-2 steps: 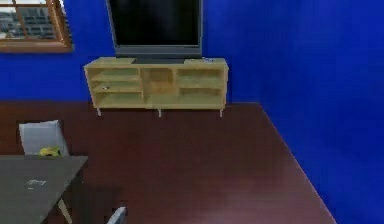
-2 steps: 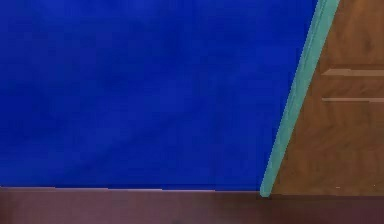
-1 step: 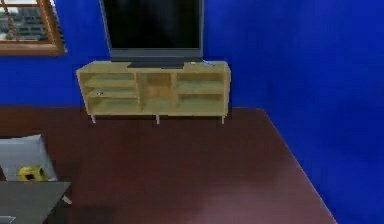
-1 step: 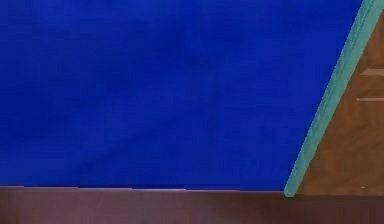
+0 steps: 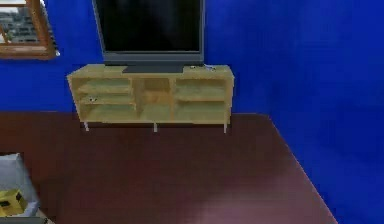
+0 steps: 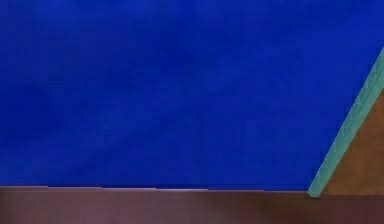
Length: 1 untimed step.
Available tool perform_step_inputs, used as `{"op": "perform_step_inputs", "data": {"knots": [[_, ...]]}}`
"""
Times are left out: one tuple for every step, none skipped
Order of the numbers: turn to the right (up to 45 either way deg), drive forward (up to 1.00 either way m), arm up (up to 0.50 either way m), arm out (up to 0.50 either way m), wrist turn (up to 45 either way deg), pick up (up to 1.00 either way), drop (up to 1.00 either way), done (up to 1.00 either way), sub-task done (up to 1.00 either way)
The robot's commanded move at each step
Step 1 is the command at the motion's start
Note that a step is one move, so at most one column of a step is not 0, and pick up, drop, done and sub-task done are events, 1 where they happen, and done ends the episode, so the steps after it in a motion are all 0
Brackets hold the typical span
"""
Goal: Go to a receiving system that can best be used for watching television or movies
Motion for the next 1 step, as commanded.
{"op": "perform_step_inputs", "data": {"knots": [[45.0,0.0,0.0,0.0,0.0,0.0,0.0,0.0,0.0]]}}
